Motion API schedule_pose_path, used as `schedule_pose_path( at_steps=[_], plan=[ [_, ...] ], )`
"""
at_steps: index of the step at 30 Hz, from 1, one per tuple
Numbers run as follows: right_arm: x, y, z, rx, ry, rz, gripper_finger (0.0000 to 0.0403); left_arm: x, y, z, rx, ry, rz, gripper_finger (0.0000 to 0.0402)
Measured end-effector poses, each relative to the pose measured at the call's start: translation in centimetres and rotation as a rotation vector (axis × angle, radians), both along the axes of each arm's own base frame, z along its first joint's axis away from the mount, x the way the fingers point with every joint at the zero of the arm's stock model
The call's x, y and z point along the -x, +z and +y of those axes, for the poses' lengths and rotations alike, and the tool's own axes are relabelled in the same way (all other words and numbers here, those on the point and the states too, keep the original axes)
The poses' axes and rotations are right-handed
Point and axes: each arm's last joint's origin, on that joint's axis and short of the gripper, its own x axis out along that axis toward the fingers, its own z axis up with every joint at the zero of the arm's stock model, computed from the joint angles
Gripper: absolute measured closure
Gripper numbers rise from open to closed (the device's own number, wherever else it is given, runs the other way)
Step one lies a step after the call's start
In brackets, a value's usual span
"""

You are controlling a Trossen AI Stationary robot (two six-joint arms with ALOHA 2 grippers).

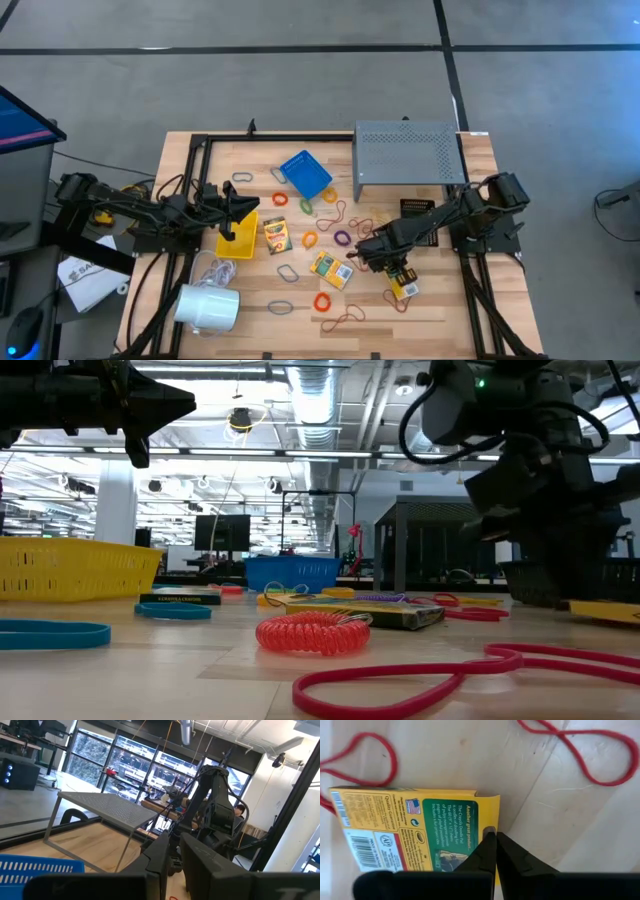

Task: Pick & Place Office Desk Supplies
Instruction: Put the right yellow crayon box into the black bin

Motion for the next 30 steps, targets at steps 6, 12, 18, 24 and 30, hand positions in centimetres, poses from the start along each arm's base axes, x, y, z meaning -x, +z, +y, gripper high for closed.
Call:
schedule_pose_path(
  at_steps=[6,12,18,24,30],
  plan=[
    [0.4,1.9,-0.1,-0.015,-0.056,-0.052,0.0402,0.0,0.0,0.0,0.0,0.001,0.001,0.0358],
    [1.6,4.4,-0.6,-0.028,-0.13,-0.086,0.0403,0.0,0.0,0.0,0.0,0.0,0.002,0.0358],
    [3.0,7.2,-1.9,-0.042,-0.241,-0.15,0.0403,0.0,0.0,0.0,0.0,0.0,0.002,0.0358],
    [4.2,9.6,-3.1,-0.057,-0.326,-0.238,0.0403,0.0,0.0,0.0,0.0,0.0,0.002,0.0358],
    [5.5,11.1,-4.2,-0.067,-0.387,-0.271,0.0403,0.0,0.0,0.0,0.0,0.001,0.001,0.0358]
  ],
)
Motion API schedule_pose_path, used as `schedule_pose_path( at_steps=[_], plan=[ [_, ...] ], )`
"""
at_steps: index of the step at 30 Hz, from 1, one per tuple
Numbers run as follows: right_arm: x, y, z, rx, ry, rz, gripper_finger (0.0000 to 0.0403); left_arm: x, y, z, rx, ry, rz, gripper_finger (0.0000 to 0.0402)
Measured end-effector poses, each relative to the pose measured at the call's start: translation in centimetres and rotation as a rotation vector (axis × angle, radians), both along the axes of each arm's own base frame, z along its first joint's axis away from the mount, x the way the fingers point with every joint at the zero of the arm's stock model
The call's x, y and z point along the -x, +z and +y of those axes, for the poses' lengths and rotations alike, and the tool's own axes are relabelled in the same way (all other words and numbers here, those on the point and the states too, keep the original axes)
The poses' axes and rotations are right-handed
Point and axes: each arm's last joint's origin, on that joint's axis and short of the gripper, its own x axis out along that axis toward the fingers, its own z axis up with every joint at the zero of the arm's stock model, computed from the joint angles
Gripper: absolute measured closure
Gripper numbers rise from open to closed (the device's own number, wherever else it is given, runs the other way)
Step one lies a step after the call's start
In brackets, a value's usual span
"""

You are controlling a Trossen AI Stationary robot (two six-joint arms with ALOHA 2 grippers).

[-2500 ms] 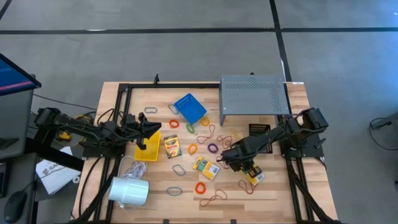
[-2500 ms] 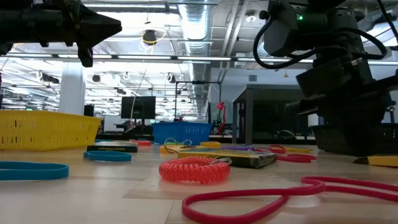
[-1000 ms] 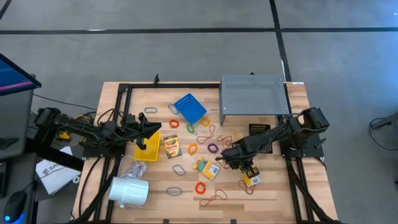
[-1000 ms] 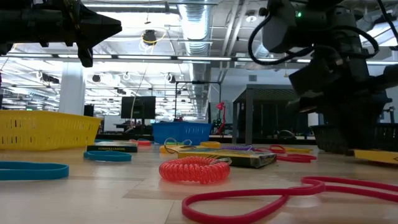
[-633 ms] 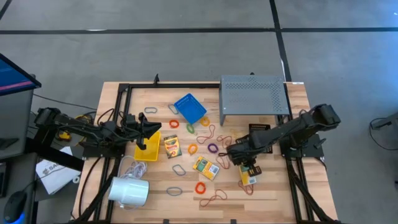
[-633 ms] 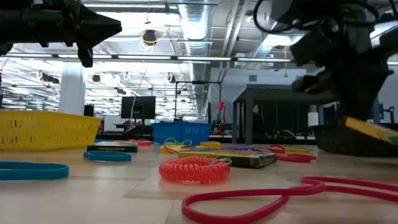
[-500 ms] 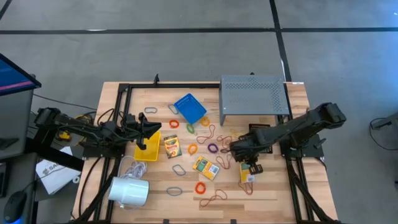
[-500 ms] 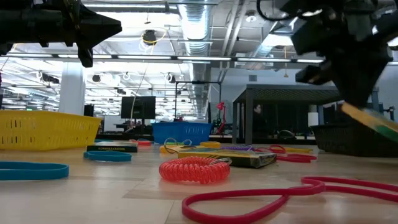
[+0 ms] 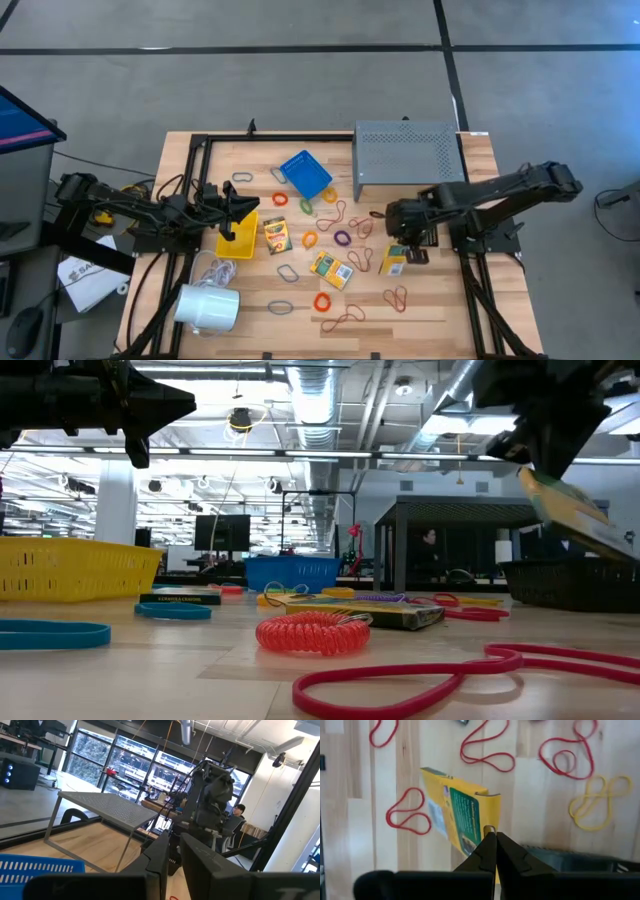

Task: Pick & Place Office Desk Supplies
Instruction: Put the right yellow crayon box into the black bin

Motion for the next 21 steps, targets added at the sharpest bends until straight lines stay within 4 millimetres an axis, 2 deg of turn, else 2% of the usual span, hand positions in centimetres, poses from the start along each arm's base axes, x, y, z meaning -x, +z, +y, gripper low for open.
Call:
schedule_pose_path(
  at_steps=[7,21],
  plan=[
    [2.1,1.3,-1.5,0.069,-0.093,0.017,0.0403,0.0,0.0,0.0,0.001,0.004,0.0,0.0358],
    [6.5,3.5,-4.5,0.094,-0.259,-0.006,0.0403,0.0,0.0,0.0,0.003,0.012,-0.001,0.0358]
  ],
)
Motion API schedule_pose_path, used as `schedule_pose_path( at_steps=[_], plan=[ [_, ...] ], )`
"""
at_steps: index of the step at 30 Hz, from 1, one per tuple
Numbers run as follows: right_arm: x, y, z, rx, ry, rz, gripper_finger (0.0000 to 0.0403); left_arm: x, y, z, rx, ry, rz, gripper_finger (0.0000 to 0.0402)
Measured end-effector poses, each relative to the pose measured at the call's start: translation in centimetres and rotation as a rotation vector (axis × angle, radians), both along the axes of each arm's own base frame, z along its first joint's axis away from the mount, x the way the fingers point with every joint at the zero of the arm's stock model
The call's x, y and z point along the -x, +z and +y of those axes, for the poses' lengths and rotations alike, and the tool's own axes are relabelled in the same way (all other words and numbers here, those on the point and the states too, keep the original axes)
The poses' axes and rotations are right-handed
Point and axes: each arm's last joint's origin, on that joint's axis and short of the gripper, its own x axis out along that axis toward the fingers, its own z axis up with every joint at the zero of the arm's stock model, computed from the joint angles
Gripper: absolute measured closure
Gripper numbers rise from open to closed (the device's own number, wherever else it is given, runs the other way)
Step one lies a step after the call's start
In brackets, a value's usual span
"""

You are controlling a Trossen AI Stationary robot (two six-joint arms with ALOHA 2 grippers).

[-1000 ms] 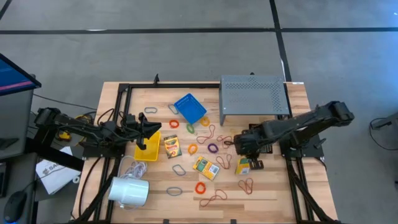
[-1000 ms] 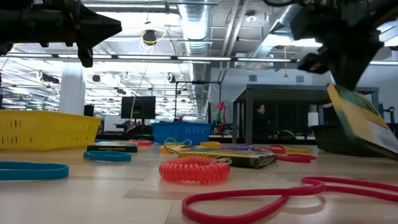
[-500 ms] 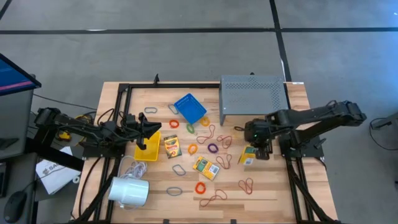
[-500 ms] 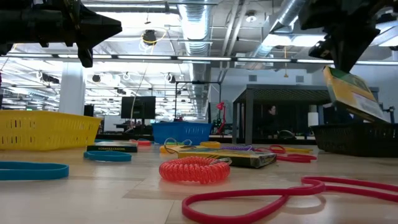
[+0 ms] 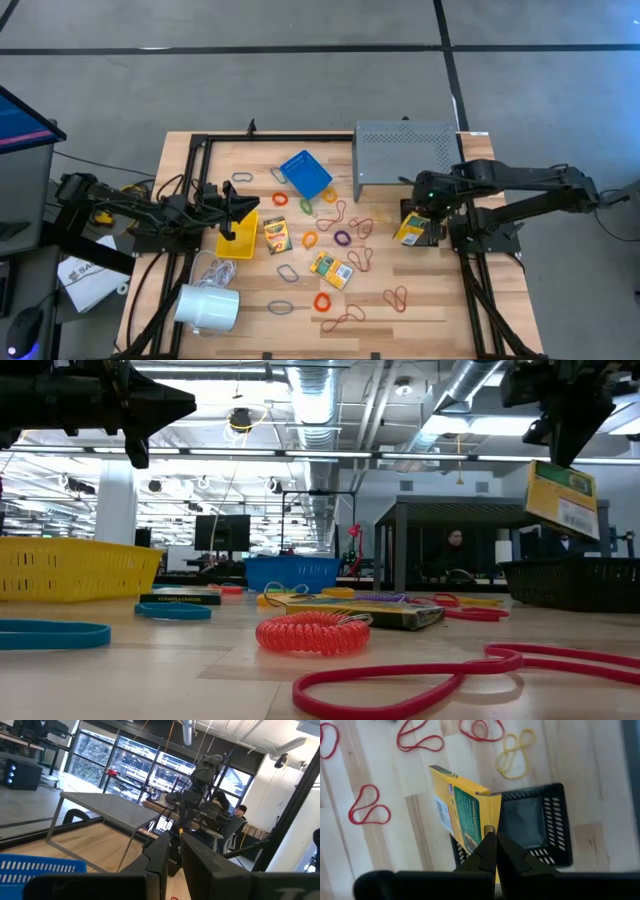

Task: Pick & Place Office Desk Supplies
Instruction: Put the right yellow crayon box into the black bin

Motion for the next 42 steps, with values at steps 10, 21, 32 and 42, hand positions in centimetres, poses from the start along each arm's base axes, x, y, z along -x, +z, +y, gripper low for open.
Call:
schedule_pose_path(
  at_steps=[10,21,32,42],
  plan=[
    [1.1,-0.1,-1.3,0.051,0.001,0.083,0.0403,0.0,0.0,0.0,0.002,0.008,0.0,0.0358],
    [-0.2,-1.1,-2.2,0.072,0.035,0.173,0.0403,0.0,0.0,0.0,0.003,0.014,0.0,0.0358],
    [-1.6,-2.3,-2.6,0.099,0.049,0.266,0.0403,0.0,0.0,0.0,0.003,0.014,0.0,0.0358],
    [-2.5,-3.1,-1.7,0.08,0.112,0.311,0.0403,0.0,0.0,0.0,0.003,0.014,0.0,0.0358]
  ],
)
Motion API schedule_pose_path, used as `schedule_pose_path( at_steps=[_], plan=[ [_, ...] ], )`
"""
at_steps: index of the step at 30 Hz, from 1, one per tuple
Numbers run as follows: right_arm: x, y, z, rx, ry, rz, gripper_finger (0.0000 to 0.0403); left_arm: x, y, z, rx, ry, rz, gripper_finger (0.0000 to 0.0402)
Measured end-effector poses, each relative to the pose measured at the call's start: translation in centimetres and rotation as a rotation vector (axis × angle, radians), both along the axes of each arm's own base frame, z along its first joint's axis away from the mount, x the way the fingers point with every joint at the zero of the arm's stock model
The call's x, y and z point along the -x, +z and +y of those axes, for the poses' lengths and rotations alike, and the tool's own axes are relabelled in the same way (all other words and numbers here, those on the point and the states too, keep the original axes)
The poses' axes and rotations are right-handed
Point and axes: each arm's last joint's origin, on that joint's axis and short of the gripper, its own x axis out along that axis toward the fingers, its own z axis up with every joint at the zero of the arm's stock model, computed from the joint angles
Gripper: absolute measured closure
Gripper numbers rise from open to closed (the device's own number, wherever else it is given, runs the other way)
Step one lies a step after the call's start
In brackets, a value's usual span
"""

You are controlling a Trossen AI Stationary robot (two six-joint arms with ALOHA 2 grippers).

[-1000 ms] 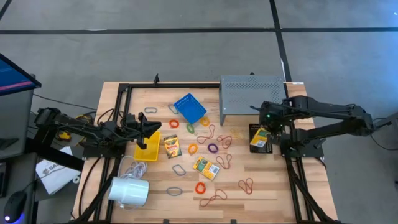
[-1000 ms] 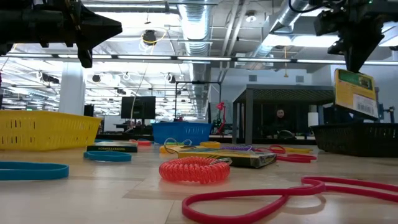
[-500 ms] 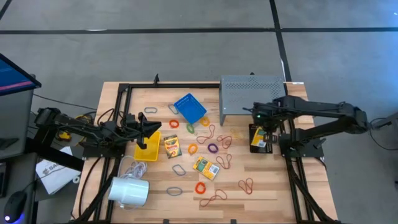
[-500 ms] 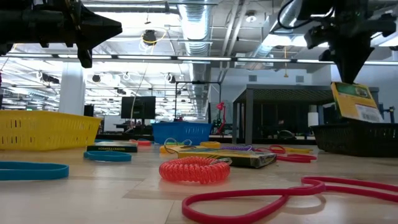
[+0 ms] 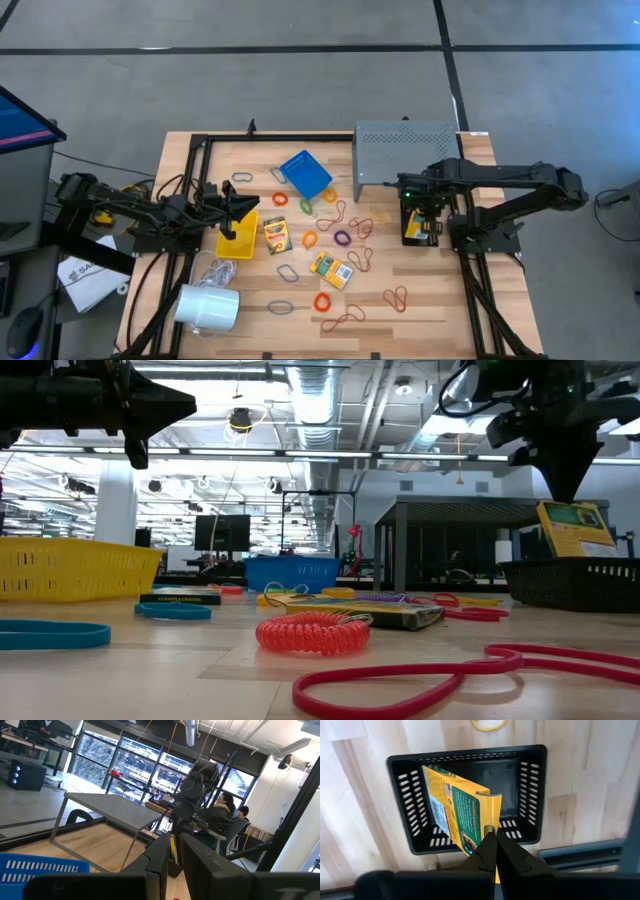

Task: Pick & Place Office Desk Supplies
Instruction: Put the right yellow crayon box into the black bin, then put the red rubber band into the yellow bin

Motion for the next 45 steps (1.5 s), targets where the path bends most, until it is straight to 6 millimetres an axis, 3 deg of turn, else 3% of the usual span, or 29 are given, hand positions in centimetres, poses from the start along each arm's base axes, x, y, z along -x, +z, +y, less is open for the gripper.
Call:
schedule_pose_path(
  at_steps=[18,28,32,35,39,45],
  plan=[
    [-1.6,-1.6,1.2,-0.038,0.037,0.087,0.0397,0.0,0.0,0.0,0.0,0.0,-0.002,0.0358],
    [-1.5,-1.5,1.1,-0.054,-0.044,0.079,0.0263,0.0,0.0,0.0,0.0,-0.001,-0.003,0.0358],
    [-1.4,-1.4,1.1,-0.051,-0.061,0.07,0.0238,0.0,0.0,0.0,0.0,-0.001,-0.003,0.0358],
    [-1.4,-0.8,1.3,-0.05,-0.052,0.038,0.024,0.0,0.0,0.0,0.0,-0.001,-0.003,0.0358],
    [-1.8,1.4,2.1,-0.078,-0.007,-0.091,0.0259,0.0,0.0,0.0,0.001,-0.001,-0.004,0.0358],
    [-3.3,4.4,5.3,-0.238,0.116,-0.295,0.029,0.0,0.1,0.0,0.002,-0.001,-0.009,0.0358]
  ],
)
